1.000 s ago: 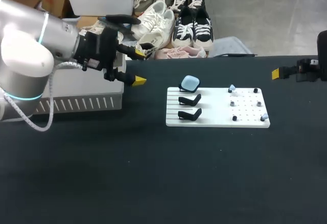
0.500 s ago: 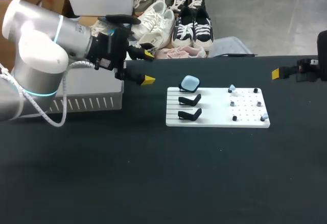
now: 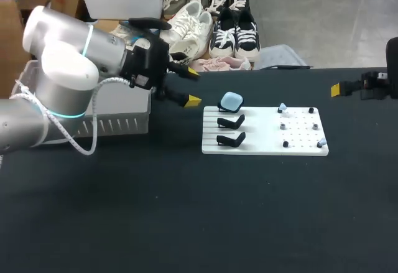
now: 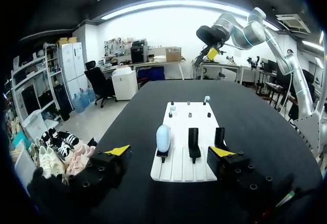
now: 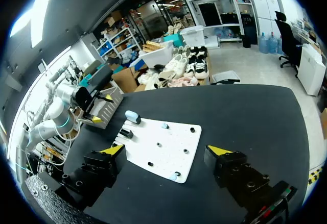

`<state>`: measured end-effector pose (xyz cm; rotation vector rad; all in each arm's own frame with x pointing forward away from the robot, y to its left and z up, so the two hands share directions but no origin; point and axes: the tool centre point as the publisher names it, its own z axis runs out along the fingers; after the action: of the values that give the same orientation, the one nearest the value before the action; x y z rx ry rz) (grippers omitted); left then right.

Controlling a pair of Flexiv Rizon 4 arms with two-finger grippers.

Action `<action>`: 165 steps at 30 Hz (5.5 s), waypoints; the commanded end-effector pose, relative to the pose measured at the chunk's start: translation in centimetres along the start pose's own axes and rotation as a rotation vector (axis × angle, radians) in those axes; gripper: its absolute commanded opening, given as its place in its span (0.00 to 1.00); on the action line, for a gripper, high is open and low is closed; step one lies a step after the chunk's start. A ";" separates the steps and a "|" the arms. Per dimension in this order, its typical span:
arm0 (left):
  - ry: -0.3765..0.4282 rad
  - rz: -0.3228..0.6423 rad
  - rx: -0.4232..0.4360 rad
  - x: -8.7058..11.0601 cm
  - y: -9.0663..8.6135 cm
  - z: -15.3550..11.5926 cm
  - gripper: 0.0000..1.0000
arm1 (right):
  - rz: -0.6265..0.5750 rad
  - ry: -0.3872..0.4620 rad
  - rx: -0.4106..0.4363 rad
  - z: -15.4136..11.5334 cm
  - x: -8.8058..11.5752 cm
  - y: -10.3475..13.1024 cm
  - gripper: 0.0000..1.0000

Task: Pick up each earbud case from the left stands, insert the matching earbuds, close the lid, and place the case in the box.

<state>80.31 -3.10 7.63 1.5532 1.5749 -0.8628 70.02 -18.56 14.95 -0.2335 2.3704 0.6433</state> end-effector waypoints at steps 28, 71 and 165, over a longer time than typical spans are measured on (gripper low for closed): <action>0.000 -0.056 0.085 0.4 1.1 6.7 1.00 | -0.001 0.001 -0.002 0.0 0.0 -0.1 1.00; 0.046 -0.112 0.077 1.7 1.7 10.0 0.72 | -0.001 0.001 -0.002 0.0 0.0 -0.1 1.00; -0.025 -0.215 -0.073 -7.6 -0.7 5.9 0.00 | -0.163 0.081 -0.150 7.2 -2.8 4.7 1.00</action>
<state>80.60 -11.78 11.04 1.3726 1.7410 -0.9909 72.83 -12.05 14.83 -0.4720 2.3677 0.6339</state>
